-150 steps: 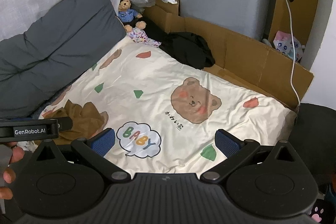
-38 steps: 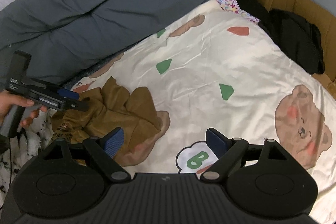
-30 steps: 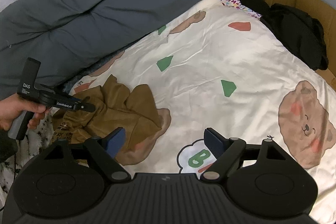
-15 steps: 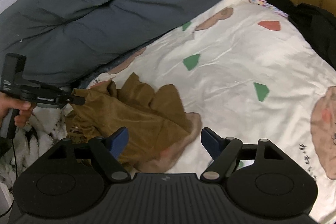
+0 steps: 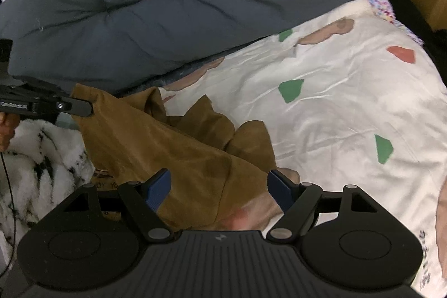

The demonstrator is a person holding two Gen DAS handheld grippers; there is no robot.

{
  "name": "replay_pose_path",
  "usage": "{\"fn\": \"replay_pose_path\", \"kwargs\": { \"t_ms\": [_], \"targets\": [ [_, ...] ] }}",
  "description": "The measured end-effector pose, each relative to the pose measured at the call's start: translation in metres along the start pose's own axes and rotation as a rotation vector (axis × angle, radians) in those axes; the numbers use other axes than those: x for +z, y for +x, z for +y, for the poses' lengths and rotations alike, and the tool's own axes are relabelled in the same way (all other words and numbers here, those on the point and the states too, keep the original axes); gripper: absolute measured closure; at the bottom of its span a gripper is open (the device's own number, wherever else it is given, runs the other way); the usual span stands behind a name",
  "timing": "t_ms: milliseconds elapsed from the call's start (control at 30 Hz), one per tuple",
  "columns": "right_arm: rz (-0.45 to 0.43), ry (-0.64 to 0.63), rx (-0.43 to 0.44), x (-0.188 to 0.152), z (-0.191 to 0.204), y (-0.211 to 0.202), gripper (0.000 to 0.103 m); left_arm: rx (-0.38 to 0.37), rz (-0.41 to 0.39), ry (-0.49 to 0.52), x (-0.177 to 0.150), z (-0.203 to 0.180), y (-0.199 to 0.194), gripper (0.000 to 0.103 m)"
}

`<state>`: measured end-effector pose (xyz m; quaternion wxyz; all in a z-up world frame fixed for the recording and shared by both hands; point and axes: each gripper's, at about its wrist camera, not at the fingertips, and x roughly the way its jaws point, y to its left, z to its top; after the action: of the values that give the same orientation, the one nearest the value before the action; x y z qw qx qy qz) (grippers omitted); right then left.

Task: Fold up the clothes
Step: 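Close the right gripper on the brown garment's edge while the left gripper holds, then lift the brown garment with both grippers, spreading it between them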

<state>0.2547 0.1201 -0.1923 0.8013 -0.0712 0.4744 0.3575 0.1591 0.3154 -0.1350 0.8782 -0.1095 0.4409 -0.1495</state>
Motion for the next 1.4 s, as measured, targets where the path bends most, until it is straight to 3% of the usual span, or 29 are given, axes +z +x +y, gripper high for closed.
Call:
{"fn": "replay_pose_path", "kwargs": {
  "t_ms": [233,500,633,1033,1200,1400],
  "targets": [
    [0.084,-0.091,0.010,0.013,0.004,0.042,0.042,-0.003,-0.012,-0.040,-0.011,0.015,0.006,0.096],
    [0.159,-0.180,0.032,0.020,0.004,0.095,0.044,0.003,0.010,-0.090,-0.024,0.038,0.027,0.096],
    [0.207,-0.235,0.031,0.019,0.003,0.114,0.052,0.017,0.010,-0.099,-0.025,0.043,0.036,0.096],
    [0.241,-0.261,0.082,0.023,-0.012,0.149,0.053,0.045,0.032,-0.150,-0.036,0.051,0.048,0.096],
    [0.241,-0.278,0.101,0.014,-0.009,0.155,0.066,0.035,0.024,-0.170,-0.034,0.051,0.048,0.096],
    [0.236,-0.283,0.090,0.010,-0.008,0.143,0.093,0.021,0.009,-0.182,-0.027,0.046,0.041,0.096]
  ]
}}
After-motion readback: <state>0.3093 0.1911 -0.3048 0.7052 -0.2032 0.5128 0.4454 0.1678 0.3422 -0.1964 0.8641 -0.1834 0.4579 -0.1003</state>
